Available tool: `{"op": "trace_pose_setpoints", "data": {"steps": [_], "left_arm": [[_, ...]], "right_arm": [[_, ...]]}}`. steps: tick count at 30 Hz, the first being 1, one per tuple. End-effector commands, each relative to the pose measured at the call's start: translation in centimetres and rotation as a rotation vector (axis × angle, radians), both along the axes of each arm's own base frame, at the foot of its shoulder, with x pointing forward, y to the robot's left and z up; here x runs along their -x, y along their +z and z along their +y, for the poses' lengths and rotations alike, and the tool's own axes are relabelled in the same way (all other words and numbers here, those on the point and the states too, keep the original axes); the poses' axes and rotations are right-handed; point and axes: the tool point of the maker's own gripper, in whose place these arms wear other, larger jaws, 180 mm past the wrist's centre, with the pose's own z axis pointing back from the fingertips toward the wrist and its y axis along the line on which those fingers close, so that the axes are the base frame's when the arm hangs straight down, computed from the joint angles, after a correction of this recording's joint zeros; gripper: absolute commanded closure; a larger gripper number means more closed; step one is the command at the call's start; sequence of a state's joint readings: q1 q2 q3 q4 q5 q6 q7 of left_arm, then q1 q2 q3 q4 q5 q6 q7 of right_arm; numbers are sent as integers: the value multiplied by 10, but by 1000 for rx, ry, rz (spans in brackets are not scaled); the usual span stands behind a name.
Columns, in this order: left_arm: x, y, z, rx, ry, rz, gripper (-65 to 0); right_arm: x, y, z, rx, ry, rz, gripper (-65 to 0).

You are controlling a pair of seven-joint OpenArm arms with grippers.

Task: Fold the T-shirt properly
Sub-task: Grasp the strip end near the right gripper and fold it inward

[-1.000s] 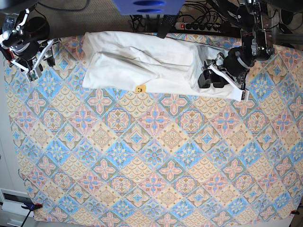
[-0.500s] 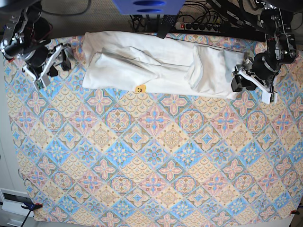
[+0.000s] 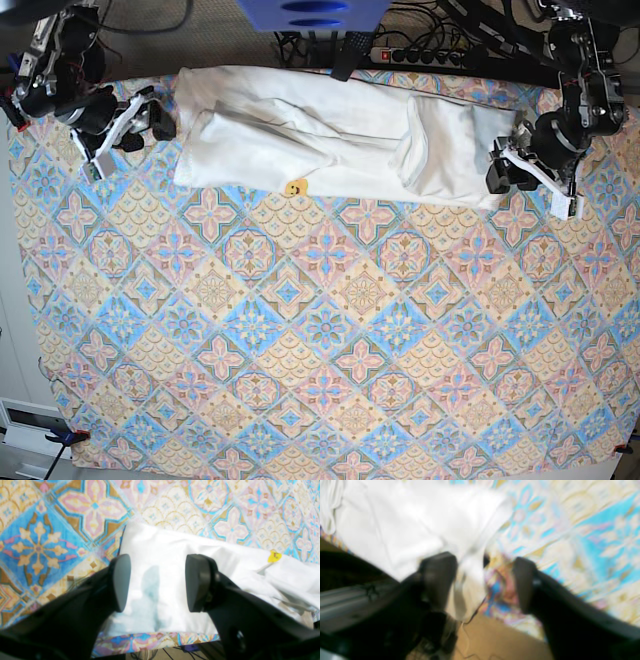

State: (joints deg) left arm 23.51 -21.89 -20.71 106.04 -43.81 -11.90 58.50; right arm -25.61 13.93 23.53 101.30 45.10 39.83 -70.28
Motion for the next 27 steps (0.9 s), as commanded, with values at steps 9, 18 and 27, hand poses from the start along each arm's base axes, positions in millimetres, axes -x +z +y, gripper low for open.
{"op": "trace_pose_setpoints", "data": {"steps": [9, 18, 27], "left_arm": [[-6, 9, 1, -3, -9, -36, -322], [-6, 9, 2, -5, -10, -36, -322], [-7, 9, 2, -5, -8, -38, -322]], "right_arm": [[0, -19, 29, -115, 14, 7, -444], [-6, -45, 42, -184, -2, 64, -444], [18, -70, 73, -253, 27, 162, -442]]}}
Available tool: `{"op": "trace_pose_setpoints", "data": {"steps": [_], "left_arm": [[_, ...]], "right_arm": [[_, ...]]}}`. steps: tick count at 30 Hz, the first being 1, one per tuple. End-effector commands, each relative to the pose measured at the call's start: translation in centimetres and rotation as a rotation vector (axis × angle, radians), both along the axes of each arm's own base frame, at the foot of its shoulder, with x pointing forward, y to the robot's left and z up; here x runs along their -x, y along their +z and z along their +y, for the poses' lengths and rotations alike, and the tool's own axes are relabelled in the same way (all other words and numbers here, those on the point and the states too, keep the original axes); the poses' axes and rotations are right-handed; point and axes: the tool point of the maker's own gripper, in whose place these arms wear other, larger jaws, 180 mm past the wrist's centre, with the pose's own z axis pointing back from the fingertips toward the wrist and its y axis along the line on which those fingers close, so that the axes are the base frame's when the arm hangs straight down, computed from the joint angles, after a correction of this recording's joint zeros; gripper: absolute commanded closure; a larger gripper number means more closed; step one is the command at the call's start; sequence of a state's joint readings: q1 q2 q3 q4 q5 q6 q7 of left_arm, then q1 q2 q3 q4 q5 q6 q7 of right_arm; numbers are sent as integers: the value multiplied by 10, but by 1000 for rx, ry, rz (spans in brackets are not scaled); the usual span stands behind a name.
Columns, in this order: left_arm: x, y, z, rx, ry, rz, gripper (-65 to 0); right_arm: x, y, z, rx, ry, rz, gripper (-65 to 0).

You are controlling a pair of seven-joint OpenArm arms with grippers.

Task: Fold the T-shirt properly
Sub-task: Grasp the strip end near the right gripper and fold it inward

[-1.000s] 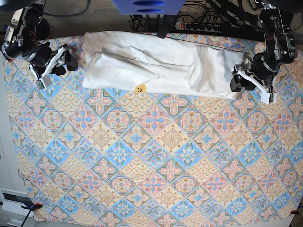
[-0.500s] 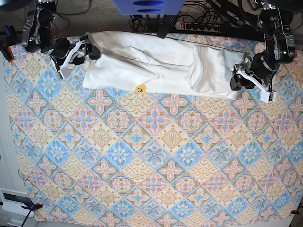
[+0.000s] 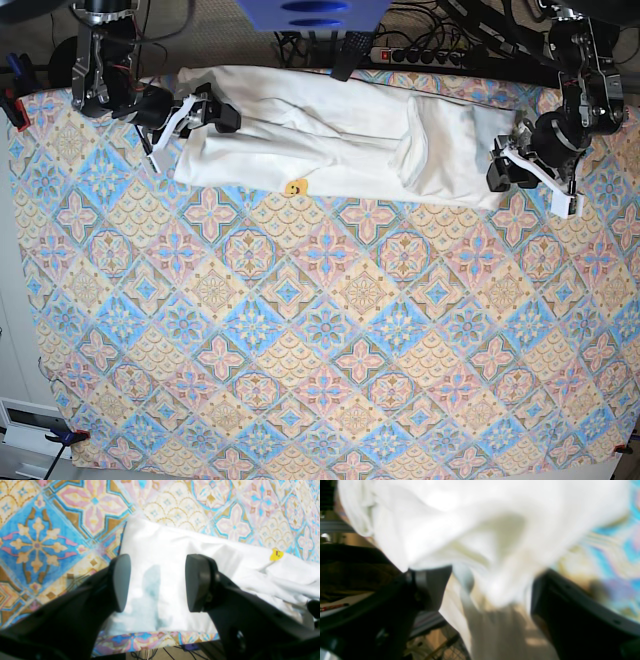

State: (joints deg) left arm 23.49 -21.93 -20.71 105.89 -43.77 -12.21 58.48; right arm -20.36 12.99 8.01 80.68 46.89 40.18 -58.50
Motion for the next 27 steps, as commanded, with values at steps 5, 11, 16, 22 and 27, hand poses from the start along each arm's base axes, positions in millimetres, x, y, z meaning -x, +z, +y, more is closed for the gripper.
{"op": "trace_pose_setpoints", "data": {"steps": [5, 11, 16, 22, 27], "left_arm": [[-7, 10, 2, -3, -4, -40, -322], [-14, 16, 5, -9, 10, -88, -322], [-13, 16, 6, -10, 13, -88, -322], [-13, 15, 6, -10, 12, -85, -322], [-9, 10, 7, -7, 18, -67, -322]], "right_arm": [[14, -8, 8, 8, 46, 38, -315], [-34, 10, -27, 49, -52, -57, 0], [-50, 24, -82, 131, -147, -100, -2], [-78, 45, -140, 246, -156, -147, -2], [-93, 63, -178, 324, -155, -173, -2]]}}
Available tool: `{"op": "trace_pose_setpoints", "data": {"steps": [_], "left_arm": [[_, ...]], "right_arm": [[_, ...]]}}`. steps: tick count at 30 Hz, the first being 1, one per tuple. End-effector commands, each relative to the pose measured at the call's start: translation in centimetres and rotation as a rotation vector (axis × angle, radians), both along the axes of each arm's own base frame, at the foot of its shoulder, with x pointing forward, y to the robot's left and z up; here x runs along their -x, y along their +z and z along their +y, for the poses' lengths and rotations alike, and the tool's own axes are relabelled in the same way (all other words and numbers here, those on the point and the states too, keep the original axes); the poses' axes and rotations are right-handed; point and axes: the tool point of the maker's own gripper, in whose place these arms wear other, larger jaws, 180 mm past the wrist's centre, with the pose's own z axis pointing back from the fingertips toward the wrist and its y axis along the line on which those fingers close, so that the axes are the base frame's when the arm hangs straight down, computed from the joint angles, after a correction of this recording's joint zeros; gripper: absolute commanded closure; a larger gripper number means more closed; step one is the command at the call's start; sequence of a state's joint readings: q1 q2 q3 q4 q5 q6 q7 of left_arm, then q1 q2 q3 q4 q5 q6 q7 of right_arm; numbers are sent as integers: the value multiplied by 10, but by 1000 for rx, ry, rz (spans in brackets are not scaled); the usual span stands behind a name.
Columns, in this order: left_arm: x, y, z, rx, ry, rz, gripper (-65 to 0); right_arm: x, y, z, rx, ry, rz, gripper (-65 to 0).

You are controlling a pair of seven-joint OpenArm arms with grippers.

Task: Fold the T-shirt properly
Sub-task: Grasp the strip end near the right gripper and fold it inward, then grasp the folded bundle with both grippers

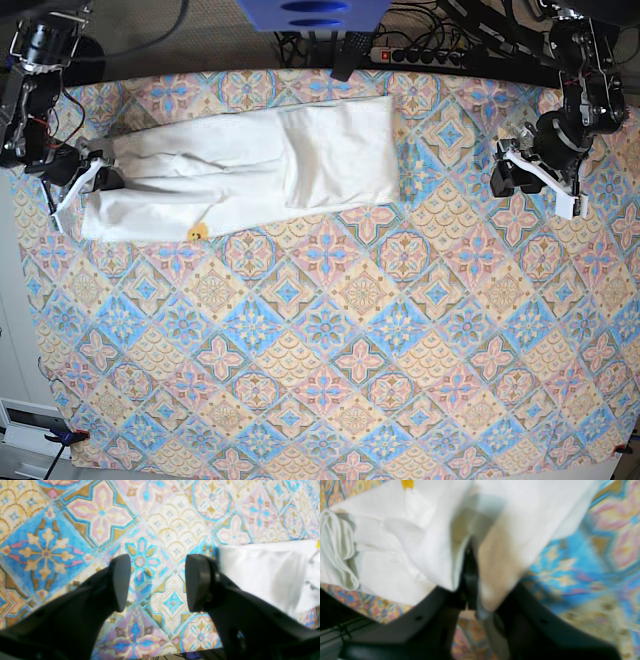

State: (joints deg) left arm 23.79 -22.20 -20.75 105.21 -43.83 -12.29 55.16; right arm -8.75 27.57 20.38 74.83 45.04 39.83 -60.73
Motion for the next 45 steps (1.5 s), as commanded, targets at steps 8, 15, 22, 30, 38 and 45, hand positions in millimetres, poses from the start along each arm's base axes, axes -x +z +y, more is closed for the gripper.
{"op": "trace_pose_setpoints", "data": {"steps": [8, 15, 22, 30, 38, 45], "left_arm": [[6, -27, -7, 40, -3, 55, -317], [5, -57, -62, 44, -122, 60, -80], [0, -99, -106, 70, -148, 135, -28], [-16, -120, -163, 92, -198, 127, -28], [-6, -147, -192, 127, -205, 150, -28], [-5, -152, -189, 132, -183, 141, -28]], "right_arm": [[-14, 41, 1, 120, 139, -79, -2], [-17, 68, 68, 152, 372, -174, -2], [-12, 84, 136, 91, 502, -255, -2], [24, 66, 181, -4, 585, -197, -2], [31, 60, 219, -30, 706, -187, -4], [44, 45, 262, 50, 928, -178, -68]]}}
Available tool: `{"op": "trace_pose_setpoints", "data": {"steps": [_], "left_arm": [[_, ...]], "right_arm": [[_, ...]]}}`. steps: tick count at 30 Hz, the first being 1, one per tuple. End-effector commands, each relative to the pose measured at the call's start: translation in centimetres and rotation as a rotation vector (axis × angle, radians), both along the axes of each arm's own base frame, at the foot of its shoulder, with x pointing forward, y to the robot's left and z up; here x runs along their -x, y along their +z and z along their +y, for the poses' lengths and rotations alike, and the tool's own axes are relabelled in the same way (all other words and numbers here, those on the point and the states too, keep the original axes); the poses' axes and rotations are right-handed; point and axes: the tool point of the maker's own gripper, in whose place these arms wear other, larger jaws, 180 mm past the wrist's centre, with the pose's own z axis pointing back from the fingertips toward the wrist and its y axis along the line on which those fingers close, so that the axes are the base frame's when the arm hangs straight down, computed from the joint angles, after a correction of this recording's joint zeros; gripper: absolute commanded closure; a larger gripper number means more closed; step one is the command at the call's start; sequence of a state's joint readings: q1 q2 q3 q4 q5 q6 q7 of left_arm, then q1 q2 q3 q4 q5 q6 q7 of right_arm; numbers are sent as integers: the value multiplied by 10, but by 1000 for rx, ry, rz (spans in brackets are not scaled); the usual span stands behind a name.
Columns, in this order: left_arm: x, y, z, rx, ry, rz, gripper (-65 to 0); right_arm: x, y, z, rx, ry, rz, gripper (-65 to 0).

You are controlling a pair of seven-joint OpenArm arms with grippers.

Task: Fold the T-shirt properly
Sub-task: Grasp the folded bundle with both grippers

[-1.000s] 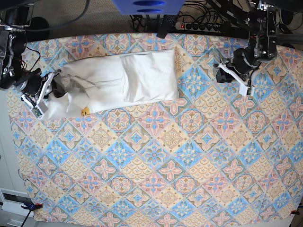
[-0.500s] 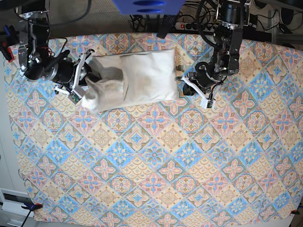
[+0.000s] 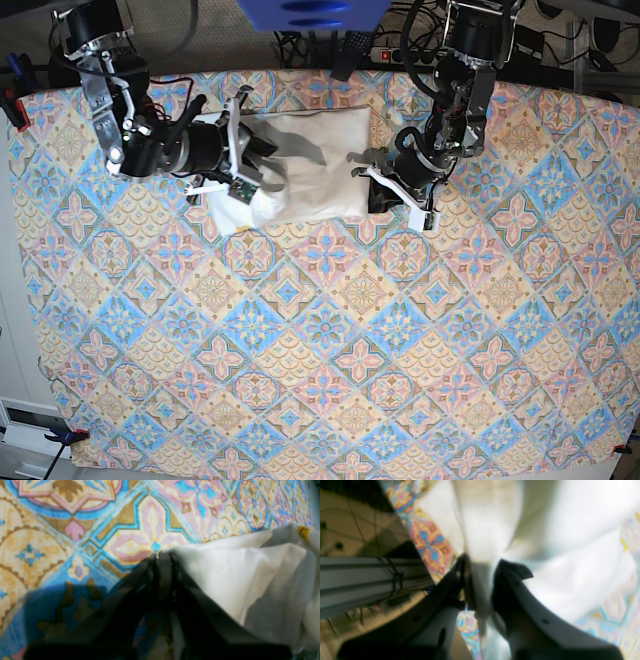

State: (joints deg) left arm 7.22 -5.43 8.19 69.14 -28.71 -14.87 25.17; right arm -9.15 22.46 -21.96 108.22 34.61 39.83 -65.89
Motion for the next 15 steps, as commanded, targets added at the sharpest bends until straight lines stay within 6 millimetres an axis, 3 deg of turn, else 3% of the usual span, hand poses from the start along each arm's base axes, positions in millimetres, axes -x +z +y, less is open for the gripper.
{"op": "trace_pose_setpoints", "data": {"steps": [1, 5, 11, 15], "left_arm": [[35, -30, 1, -82, -58, 160, -28], [35, -30, 0, -80, -58, 160, -28], [38, -30, -4, -73, -57, 164, -28], [38, -30, -5, -69, -55, 166, -27]], "right_arm": [[-7, 11, 11, -35, 27, -38, -73], [-5, 11, 39, -36, 98, -65, -75], [-27, 8, 63, -6, 148, -109, -80], [-28, 1, 74, -4, 177, -88, -175]]}}
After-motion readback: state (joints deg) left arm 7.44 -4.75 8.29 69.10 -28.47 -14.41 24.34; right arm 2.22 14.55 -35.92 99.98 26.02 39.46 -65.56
